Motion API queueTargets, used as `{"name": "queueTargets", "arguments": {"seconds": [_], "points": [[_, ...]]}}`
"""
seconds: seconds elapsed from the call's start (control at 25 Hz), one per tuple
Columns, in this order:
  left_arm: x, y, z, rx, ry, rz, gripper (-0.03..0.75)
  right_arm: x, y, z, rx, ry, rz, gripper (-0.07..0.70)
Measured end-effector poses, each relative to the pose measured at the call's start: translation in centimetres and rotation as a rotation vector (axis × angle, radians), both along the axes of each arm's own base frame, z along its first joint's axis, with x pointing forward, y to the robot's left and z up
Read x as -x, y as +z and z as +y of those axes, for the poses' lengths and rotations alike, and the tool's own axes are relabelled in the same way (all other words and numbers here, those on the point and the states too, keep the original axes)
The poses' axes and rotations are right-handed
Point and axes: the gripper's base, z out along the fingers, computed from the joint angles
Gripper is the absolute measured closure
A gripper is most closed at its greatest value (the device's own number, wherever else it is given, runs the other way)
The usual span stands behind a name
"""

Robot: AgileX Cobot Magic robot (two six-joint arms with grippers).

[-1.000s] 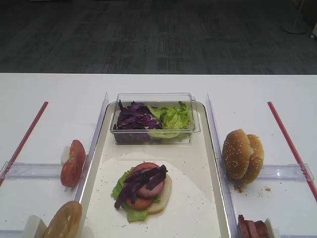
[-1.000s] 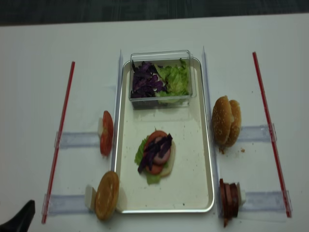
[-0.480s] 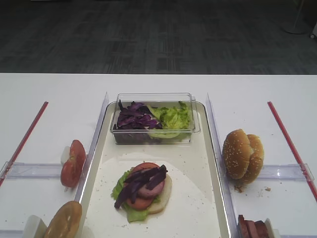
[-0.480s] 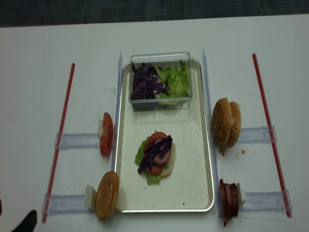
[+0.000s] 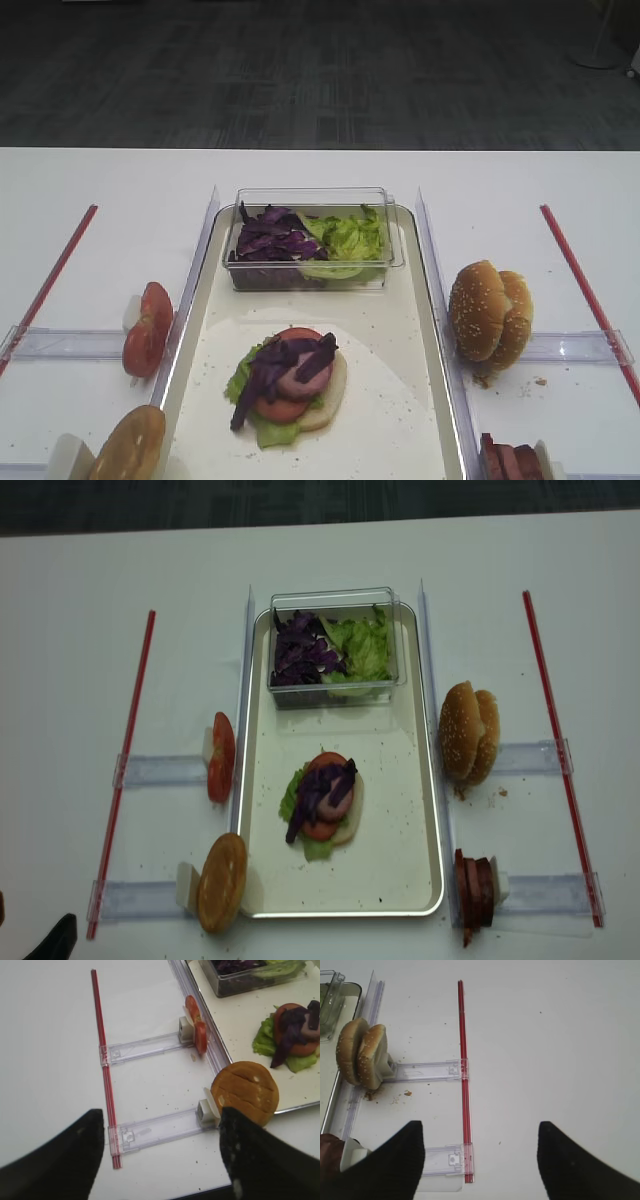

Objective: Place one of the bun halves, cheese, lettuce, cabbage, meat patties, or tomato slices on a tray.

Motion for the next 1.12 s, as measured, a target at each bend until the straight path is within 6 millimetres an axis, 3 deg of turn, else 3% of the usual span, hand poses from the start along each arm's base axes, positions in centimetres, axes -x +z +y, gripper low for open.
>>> {"name": "queueTargets", "arguments": {"seconds": [1.12], "points": [[0.00, 0.00, 0.02, -0.002, 0.001, 0.000, 0.263, 0.00, 0.00, 0.00, 0.000, 0.000, 0.000, 0.123]]}}
